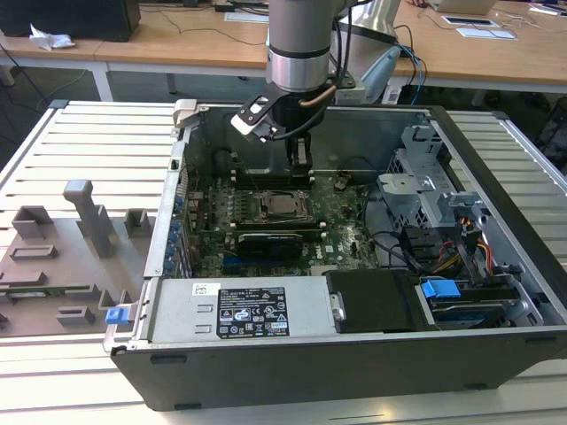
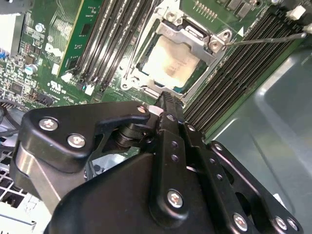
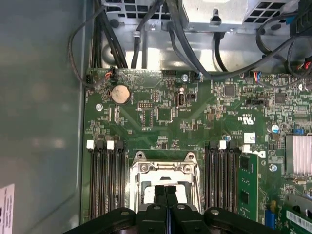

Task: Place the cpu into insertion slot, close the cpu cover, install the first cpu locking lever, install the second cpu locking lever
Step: 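Close the cpu cover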

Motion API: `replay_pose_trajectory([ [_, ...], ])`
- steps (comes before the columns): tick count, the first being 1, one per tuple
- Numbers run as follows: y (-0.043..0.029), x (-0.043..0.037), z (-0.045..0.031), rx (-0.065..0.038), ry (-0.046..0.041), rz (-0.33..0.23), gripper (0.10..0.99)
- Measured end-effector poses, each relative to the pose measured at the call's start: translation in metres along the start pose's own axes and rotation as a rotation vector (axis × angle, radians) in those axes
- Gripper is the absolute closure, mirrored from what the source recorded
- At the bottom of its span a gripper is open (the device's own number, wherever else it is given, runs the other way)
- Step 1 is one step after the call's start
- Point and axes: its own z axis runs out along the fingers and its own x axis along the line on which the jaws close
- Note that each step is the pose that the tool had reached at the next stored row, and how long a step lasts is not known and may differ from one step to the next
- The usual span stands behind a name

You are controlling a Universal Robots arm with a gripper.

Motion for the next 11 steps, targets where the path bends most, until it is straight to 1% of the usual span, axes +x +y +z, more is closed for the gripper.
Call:
replay_pose_trajectory([
  [6,-0.0109,0.0002,0.0,0.0,0.0,0.0,0.98],
  [11,-0.0162,0.0003,0.0028,0.0,0.0,0.0,0.98],
])
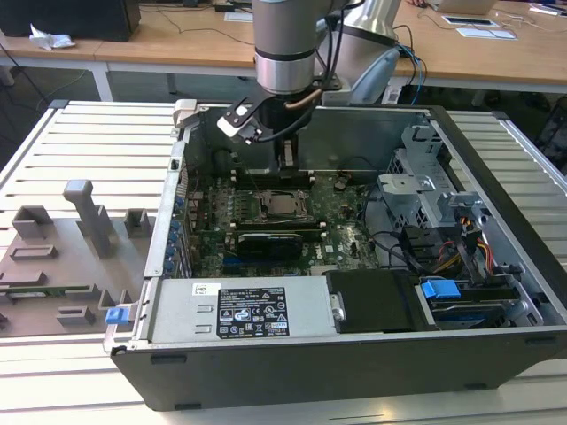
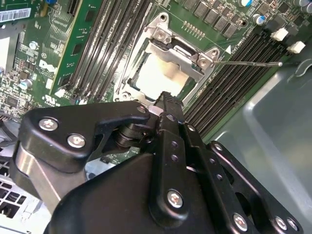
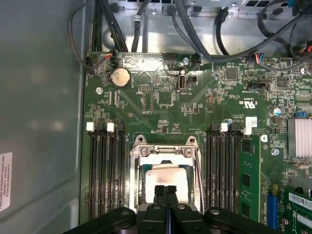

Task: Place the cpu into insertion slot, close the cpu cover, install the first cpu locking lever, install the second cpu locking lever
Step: 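Close the cpu cover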

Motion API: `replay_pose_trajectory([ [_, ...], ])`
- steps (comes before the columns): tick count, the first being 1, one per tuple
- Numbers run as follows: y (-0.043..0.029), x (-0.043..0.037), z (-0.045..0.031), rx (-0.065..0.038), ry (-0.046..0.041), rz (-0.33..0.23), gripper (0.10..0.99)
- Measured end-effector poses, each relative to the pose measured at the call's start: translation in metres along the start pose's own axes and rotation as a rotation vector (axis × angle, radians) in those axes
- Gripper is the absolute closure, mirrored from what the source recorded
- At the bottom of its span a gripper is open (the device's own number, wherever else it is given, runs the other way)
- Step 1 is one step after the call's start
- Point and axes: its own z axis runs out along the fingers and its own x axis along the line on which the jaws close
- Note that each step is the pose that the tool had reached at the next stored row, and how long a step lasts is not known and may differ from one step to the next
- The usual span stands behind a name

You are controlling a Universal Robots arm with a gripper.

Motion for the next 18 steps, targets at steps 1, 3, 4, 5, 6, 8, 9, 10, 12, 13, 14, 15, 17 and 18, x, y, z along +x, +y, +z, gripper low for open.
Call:
replay_pose_trajectory([
  [1,-0.0005,0.0,0.0009,0.0,0.0,0.0,0.98],
  [3,-0.0012,0.0001,0.0025,0.0,0.0,0.0,0.98],
  [4,-0.0013,0.0001,0.003,0.0,0.0,0.0,0.98],
  [5,-0.0019,0.0001,0.0046,0.0,0.0,0.0,0.98],
  [6,-0.0022,0.0001,0.0055,0.0,0.0,0.0,0.98],
  [8,-0.0033,0.0002,0.0091,0.0,0.0,0.0,0.98],
  [9,-0.0039,0.0002,0.011,0.0,0.0,0.0,0.98],
  [10,-0.0044,0.0003,0.0124,0.0,0.0,0.0,0.98],
  [12,-0.0057,0.0004,0.0158,0.0,0.0,0.0,0.98],
  [13,-0.006,0.0004,0.0169,0.0,-0.0001,0.0,0.98],
  [14,-0.007,0.0004,0.0187,0.0,-0.0001,0.0,0.98],
  [15,-0.0101,0.0005,0.021,0.0,-0.0001,0.0,0.98],
  [17,-0.0132,0.0006,0.0231,0.0,-0.0001,0.0,0.98],
  [18,-0.0158,0.0007,0.0251,0.0,-0.0001,0.0,0.98],
])
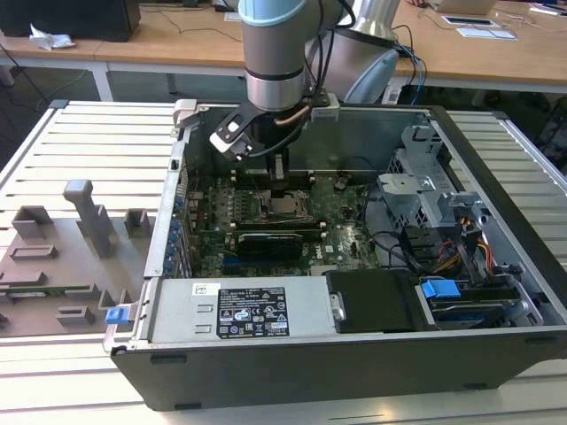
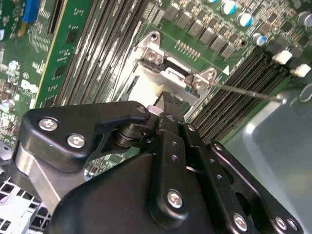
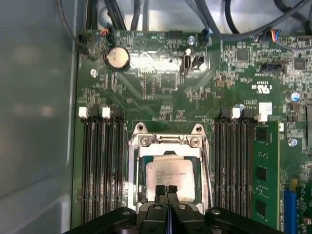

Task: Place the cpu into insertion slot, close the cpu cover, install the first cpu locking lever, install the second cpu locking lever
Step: 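Close the cpu cover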

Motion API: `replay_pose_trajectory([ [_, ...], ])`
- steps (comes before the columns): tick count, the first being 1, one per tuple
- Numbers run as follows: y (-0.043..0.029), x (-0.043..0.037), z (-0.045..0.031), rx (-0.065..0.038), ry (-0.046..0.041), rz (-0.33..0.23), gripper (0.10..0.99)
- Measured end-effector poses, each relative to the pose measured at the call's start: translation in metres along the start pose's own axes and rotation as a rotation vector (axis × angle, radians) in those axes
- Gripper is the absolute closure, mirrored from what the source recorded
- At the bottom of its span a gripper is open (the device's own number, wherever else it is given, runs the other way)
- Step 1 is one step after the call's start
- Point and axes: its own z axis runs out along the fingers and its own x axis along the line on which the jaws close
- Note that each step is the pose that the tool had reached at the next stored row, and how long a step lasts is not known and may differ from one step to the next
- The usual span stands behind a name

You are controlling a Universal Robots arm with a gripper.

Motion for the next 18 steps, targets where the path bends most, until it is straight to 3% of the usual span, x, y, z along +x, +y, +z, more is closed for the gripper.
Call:
replay_pose_trajectory([
  [11,-0.016,0.0004,0.0097,0.0,-0.0001,0.0,0.98],
  [18,-0.0146,0.0005,0.0117,0.0,0.0001,0.0,0.98],
])
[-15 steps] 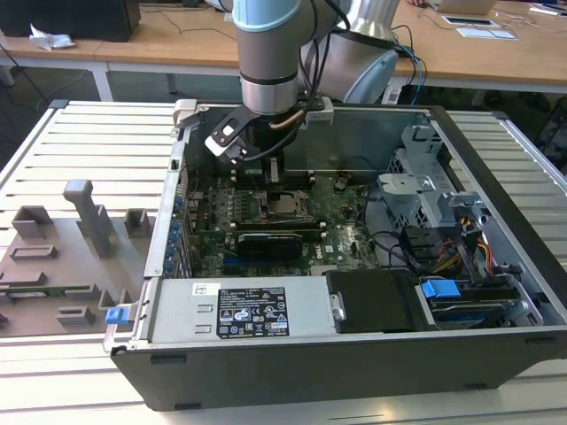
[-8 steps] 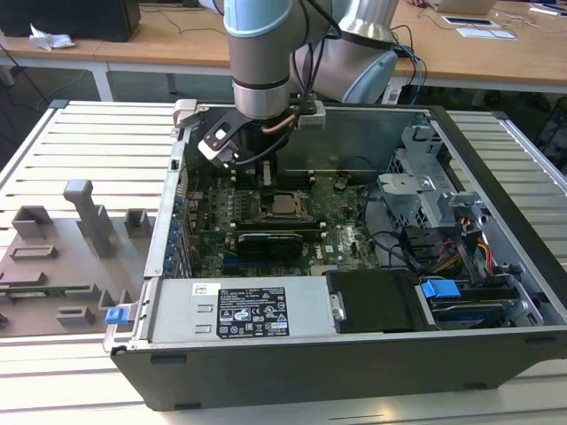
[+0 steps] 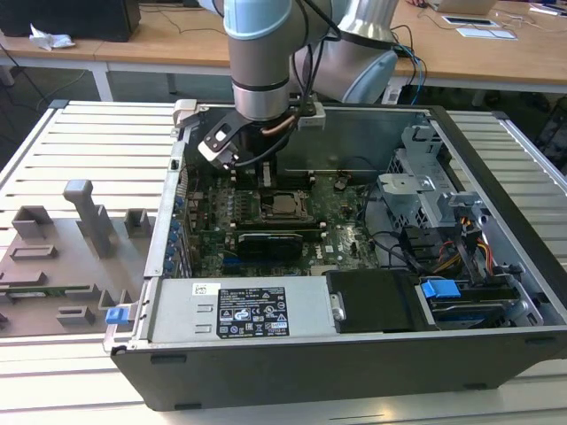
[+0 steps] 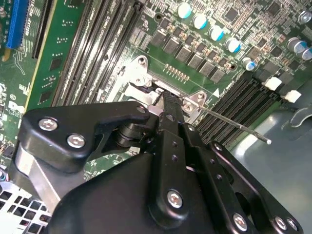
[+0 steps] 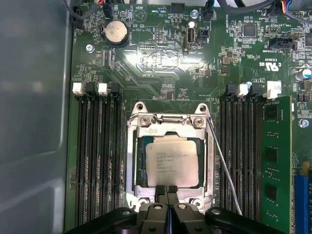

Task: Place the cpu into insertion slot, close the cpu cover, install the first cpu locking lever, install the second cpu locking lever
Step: 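Close the cpu cover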

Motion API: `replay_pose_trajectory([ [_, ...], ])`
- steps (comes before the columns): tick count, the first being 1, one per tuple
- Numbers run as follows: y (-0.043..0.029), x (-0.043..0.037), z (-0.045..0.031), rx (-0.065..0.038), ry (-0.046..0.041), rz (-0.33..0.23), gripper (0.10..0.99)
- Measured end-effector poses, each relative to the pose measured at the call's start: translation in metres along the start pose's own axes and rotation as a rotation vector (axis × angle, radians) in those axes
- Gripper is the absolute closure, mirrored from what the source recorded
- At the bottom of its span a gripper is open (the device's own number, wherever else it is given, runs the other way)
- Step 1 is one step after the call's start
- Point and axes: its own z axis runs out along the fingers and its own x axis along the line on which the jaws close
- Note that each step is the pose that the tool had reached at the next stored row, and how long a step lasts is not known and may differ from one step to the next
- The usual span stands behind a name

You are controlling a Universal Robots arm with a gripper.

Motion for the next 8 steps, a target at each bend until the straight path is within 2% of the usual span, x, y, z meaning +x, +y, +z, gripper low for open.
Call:
replay_pose_trajectory([
  [2,0.0063,-0.0001,-0.0034,0.001,0.0002,0.0,0.98],
  [5,0.007,-0.0004,-0.0119,0.002,-0.0004,0.0,0.98],
  [8,0.0063,-0.0005,-0.0144,0.001,-0.0001,0.0,0.98],
])
